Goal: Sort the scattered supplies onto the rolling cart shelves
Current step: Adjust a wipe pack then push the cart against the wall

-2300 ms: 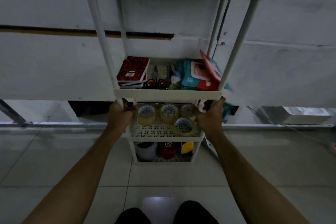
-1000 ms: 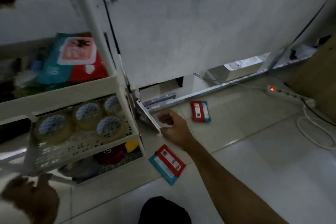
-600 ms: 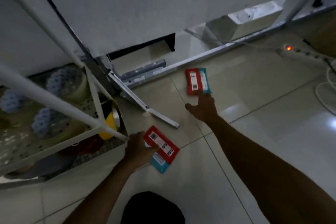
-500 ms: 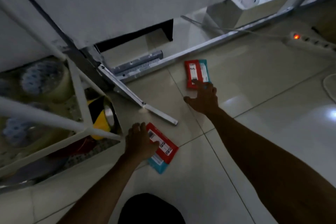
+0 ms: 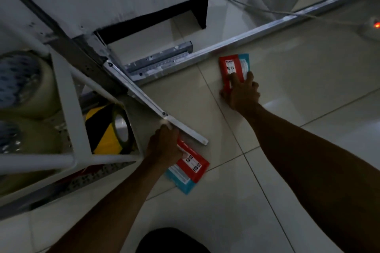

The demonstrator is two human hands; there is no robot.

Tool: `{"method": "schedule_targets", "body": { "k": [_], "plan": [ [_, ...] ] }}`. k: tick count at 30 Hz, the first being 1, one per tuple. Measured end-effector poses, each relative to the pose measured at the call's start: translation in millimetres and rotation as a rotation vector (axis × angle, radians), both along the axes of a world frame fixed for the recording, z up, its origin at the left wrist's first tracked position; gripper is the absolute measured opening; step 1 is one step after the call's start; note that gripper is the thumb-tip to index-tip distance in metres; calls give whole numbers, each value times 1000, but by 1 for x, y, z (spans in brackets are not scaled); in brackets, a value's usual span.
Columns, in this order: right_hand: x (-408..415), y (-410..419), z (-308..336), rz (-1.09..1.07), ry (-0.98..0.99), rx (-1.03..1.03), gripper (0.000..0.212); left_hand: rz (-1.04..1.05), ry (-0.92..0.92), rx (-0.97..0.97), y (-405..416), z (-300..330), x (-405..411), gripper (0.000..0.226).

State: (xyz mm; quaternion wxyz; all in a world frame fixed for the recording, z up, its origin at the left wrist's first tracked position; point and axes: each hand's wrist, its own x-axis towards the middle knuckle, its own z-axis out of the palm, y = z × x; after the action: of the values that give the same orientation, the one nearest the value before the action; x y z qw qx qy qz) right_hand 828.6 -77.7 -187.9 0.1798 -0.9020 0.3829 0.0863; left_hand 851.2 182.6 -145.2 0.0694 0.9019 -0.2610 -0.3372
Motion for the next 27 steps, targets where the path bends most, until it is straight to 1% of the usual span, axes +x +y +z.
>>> {"method": "schedule_targets", "body": {
  "k": [3, 5, 8, 11, 13, 15, 16, 17, 18, 20, 23, 25, 27],
  "plan": [
    [-2, 0, 11, 9, 52, 41, 70, -13, 99, -47, 1, 11, 4, 43],
    [-7, 5, 18, -26, 82, 88, 77, -59, 138, -87, 0, 21, 7, 34],
    [-20, 18, 26, -129, 136, 208, 90, -19, 189, -243, -5, 40, 9, 35],
    [-37, 37, 34, -180, 145, 228, 87, 62, 235, -404, -6, 57, 12, 30],
    [-54, 49, 40, -278, 60, 275, 97, 34, 223, -487, -5, 69, 14, 26],
    [-70, 55, 48, -378, -114, 452, 106, -8, 186, -579, -4, 81, 17, 22],
    [-76, 57, 52, -386, -175, 535, 106, -7, 180, -619, -3, 85, 18, 20],
    [-80, 58, 58, -372, -198, 597, 102, 2, 179, -654, -3, 90, 20, 19],
    [-83, 58, 64, -344, -186, 627, 92, 9, 182, -678, -3, 95, 22, 19],
    [-82, 56, 80, -281, -188, 627, 71, -22, 174, -682, -4, 104, 25, 20],
    [-74, 53, 114, -125, -292, 607, 55, -76, 88, -626, -5, 117, 25, 21],
    [-67, 53, 138, 73, -284, 537, 51, -53, -5, -651, -7, 127, 24, 22],
    [-61, 56, 158, 242, -283, 470, 56, -48, -74, -712, -10, 140, 23, 25]
  ]
}}
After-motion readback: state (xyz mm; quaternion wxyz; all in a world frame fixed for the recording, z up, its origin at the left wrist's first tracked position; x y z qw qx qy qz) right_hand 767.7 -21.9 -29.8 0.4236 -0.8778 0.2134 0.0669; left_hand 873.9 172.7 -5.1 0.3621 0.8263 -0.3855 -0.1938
